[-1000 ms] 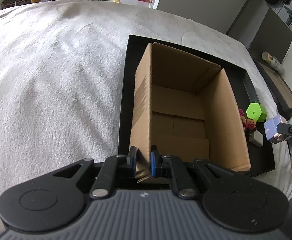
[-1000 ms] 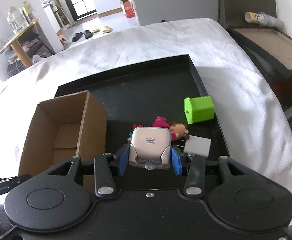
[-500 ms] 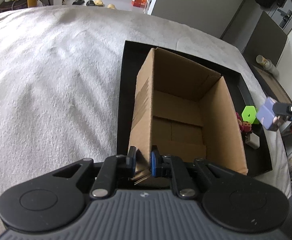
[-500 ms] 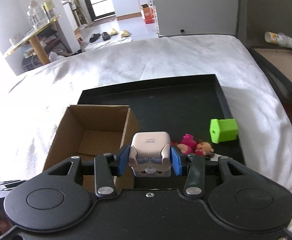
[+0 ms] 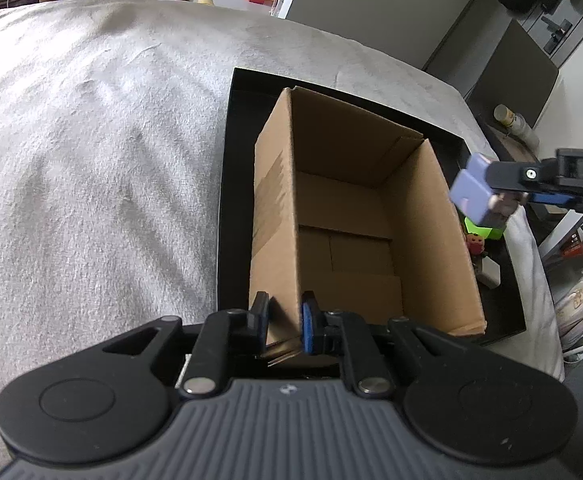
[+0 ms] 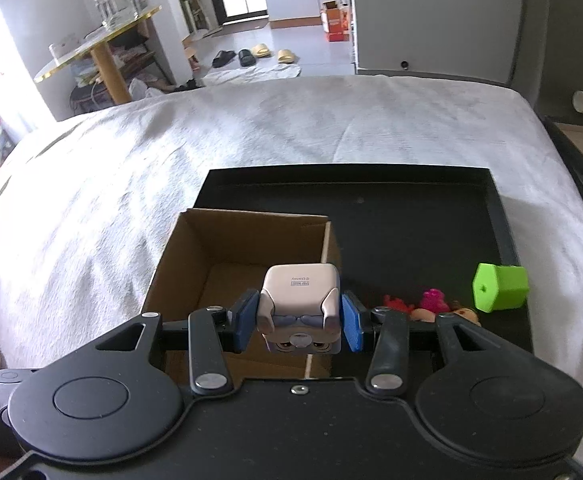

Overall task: Organize rigid objects
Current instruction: 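Lift the gadget with the right gripper and carry it over the box, then open the right gripper to drop the gadget into the box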

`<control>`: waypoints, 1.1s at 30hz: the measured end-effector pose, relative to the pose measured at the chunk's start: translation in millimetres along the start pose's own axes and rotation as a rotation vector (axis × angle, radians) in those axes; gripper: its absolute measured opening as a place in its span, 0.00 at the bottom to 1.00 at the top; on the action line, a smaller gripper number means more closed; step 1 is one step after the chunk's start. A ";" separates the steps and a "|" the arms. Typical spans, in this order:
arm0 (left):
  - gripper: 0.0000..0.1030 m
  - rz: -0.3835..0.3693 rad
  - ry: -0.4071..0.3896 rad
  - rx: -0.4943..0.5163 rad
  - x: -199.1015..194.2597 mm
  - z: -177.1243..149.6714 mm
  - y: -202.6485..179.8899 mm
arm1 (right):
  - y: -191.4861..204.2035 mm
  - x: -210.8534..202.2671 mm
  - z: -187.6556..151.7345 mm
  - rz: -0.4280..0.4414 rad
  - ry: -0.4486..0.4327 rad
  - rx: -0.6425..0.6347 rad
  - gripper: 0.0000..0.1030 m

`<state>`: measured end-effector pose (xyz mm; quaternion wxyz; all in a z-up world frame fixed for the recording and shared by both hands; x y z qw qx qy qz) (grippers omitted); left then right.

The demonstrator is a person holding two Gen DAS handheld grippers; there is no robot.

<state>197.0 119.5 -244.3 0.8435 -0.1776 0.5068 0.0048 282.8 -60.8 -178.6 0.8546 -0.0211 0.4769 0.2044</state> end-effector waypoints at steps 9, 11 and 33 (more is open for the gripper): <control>0.14 -0.014 -0.015 0.013 -1.3 -0.8 -0.2 | 23.0 17.4 6.5 0.022 0.027 -0.036 0.42; 0.14 -0.017 -0.018 0.018 -1.0 -0.5 -0.5 | 28.0 22.2 8.6 0.026 0.034 -0.047 0.42; 0.16 -0.017 0.003 -0.007 6.2 0.6 7.0 | 51.4 10.9 53.6 0.079 0.006 -0.098 0.76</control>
Point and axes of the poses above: each gripper's, at about its wrist camera, not at the fingertips, and x roughly the way its jaws point, y to its left, z to its top, the point moved 6 cm from there along x, roughly the way its jaws point, and after that the axes turned 2 degrees about y, right-handed, at the moved point
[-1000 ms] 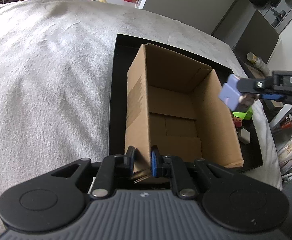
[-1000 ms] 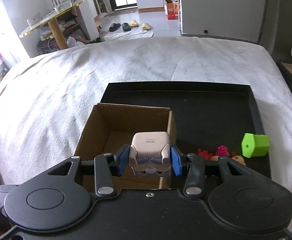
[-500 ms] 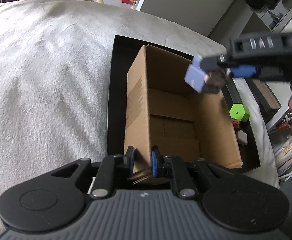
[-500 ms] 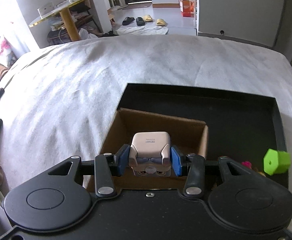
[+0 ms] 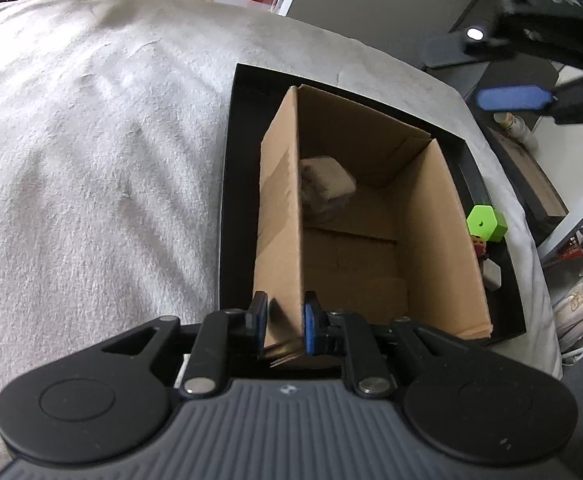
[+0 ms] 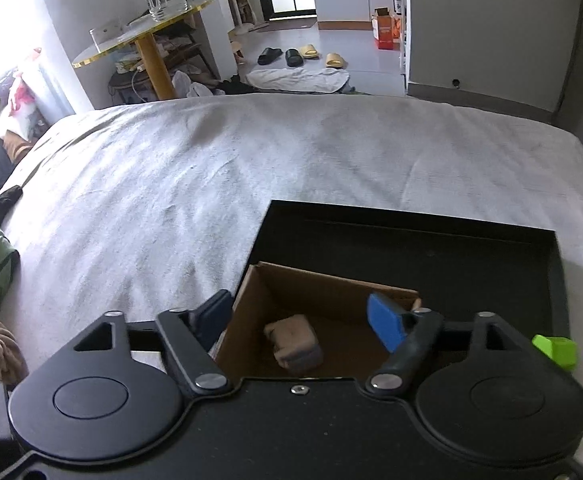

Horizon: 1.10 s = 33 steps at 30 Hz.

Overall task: Organize rigid objects
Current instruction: 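Open the right gripper to drop the gadget into the box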

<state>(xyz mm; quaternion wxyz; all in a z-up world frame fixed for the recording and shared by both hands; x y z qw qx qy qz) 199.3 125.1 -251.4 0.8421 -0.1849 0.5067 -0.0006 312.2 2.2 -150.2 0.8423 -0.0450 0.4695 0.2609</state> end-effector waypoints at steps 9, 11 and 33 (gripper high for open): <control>0.16 0.015 0.000 0.002 -1.0 0.1 0.0 | -40.9 -25.9 -26.7 -0.025 0.016 0.052 0.79; 0.16 0.010 -0.001 0.002 -1.9 -0.2 -0.6 | -51.7 -31.7 -34.2 -0.036 0.017 0.063 0.83; 0.14 0.069 -0.031 -0.014 -8.3 2.1 -5.5 | -160.5 -52.8 -91.8 -0.100 -0.014 0.187 0.89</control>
Point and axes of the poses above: each gripper's, at about its wrist camera, not at the fingertips, and x roughly the way its jaws point, y to its left, z to its top, the point moved 6 cm from there along x, roughly the way its jaws point, and after that the axes turned 2 degrees about y, right-handed, at the moved point
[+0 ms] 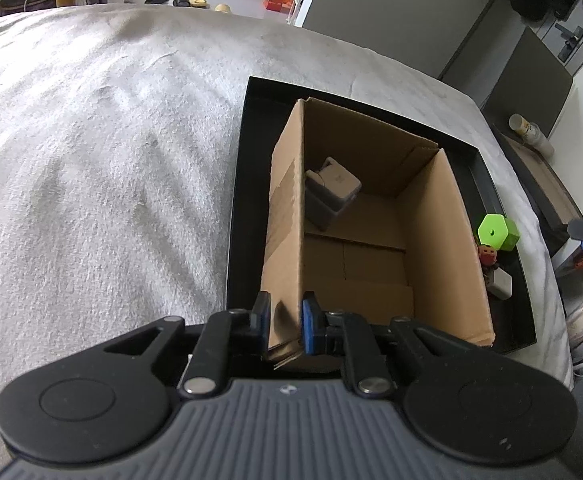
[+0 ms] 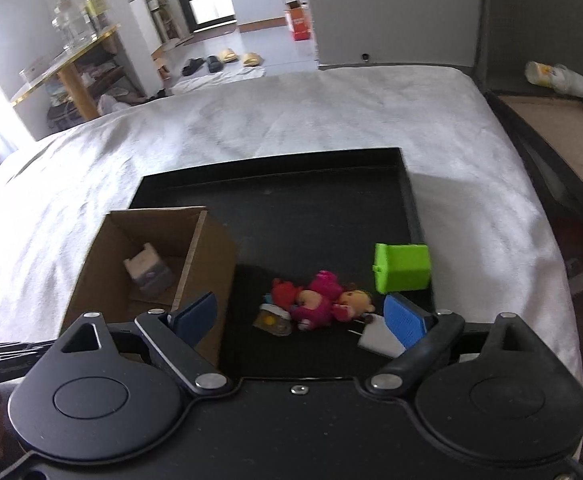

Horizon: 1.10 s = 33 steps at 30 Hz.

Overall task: Organize rigid objects
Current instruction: 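Open the right gripper to drop the gadget into the box, then move the right gripper to the white charger and close on it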

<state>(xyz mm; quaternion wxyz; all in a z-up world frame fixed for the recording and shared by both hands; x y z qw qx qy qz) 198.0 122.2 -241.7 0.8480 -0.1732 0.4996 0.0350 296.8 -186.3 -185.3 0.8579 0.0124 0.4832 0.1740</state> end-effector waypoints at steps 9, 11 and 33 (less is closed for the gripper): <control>0.12 0.018 -0.007 0.005 -1.4 -0.5 -3.5 | -41.4 15.9 -13.3 -0.007 0.032 0.108 0.89; 0.12 0.021 -0.007 0.004 -1.3 -0.6 -3.5 | -45.6 19.5 -15.0 -0.009 0.041 0.115 0.89; 0.12 0.030 0.019 0.014 8.9 1.2 -3.4 | -79.0 88.8 -34.1 -0.111 0.144 0.276 0.83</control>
Point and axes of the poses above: each gripper's, at about its wrist camera, not at the fingertips, and x roughly the way its jaws point, y to its left, z to its top, the point moved 6 cm from there along x, roughly the way its jaws point, and after that the axes turned 2 degrees about y, right-handed, at the moved point
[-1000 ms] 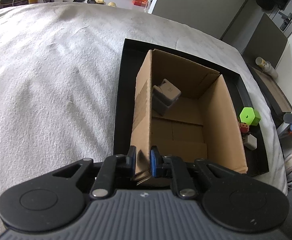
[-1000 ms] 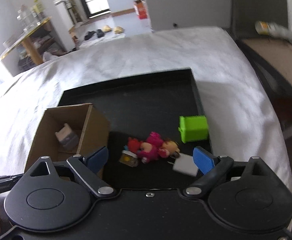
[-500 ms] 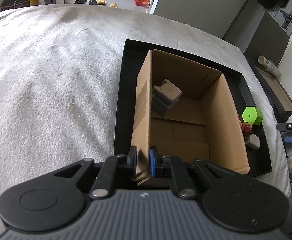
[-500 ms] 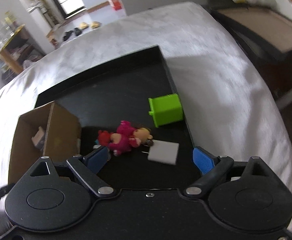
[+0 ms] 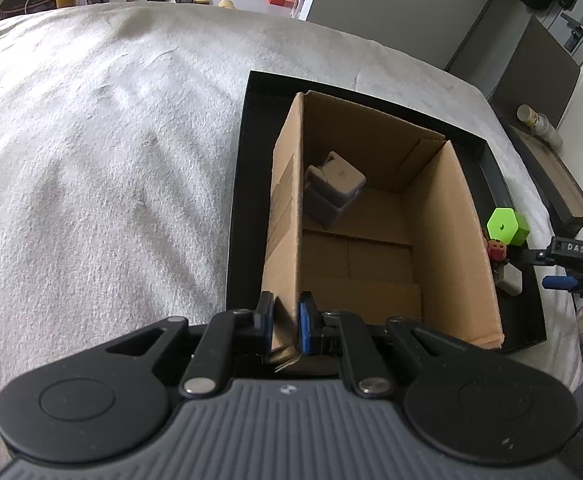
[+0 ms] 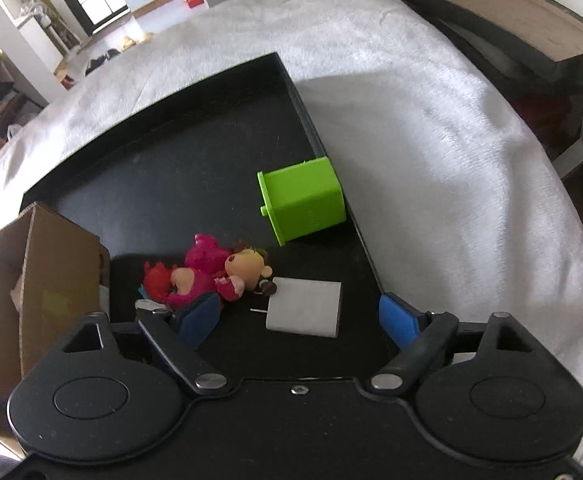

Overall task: Organize rigid objects
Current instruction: 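Move the right gripper to the white charger and close on it, then lift the white charger with the right gripper and carry it over the box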

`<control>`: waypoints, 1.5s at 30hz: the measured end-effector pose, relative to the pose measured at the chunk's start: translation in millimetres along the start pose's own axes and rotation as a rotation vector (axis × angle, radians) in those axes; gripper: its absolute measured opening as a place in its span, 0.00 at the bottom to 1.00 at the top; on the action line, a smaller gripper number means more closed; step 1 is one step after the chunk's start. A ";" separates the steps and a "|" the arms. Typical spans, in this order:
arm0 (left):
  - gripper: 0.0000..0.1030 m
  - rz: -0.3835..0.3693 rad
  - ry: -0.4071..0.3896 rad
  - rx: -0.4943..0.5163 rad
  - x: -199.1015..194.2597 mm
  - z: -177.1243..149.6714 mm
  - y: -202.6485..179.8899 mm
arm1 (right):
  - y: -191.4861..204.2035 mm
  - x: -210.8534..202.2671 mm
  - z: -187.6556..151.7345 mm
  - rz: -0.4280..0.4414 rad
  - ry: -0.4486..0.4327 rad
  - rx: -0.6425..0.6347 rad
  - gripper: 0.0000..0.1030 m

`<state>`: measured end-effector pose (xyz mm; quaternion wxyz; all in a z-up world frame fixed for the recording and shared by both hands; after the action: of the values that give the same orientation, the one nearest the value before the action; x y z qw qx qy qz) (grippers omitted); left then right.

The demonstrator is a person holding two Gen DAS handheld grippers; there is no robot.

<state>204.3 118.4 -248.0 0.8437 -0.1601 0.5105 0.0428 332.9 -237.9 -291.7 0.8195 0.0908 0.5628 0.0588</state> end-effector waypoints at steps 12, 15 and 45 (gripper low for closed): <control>0.12 -0.003 0.005 -0.011 2.7 1.1 0.8 | 0.9 27.2 -3.9 -0.038 0.079 -0.013 0.79; 0.12 -0.003 0.005 -0.008 2.7 1.0 0.9 | 1.8 32.5 -4.2 -0.048 0.090 -0.016 0.80; 0.12 -0.020 -0.013 -0.007 -5.0 -1.0 0.3 | 20.5 -15.8 -14.6 -0.013 0.069 -0.102 0.60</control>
<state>201.0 118.8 -244.1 0.8468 -0.1676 0.5034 0.0373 313.7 -219.8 -278.1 0.8036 0.0433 0.5874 0.0849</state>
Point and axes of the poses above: each gripper's, at about its wrist camera, not at the fingertips, and x roughly the way its jaws point, y to its left, z to its top, the point moved 6 cm from there along x, roughly the way its jaws point, and after that the axes turned 2 degrees about y, right-handed, at the moved point
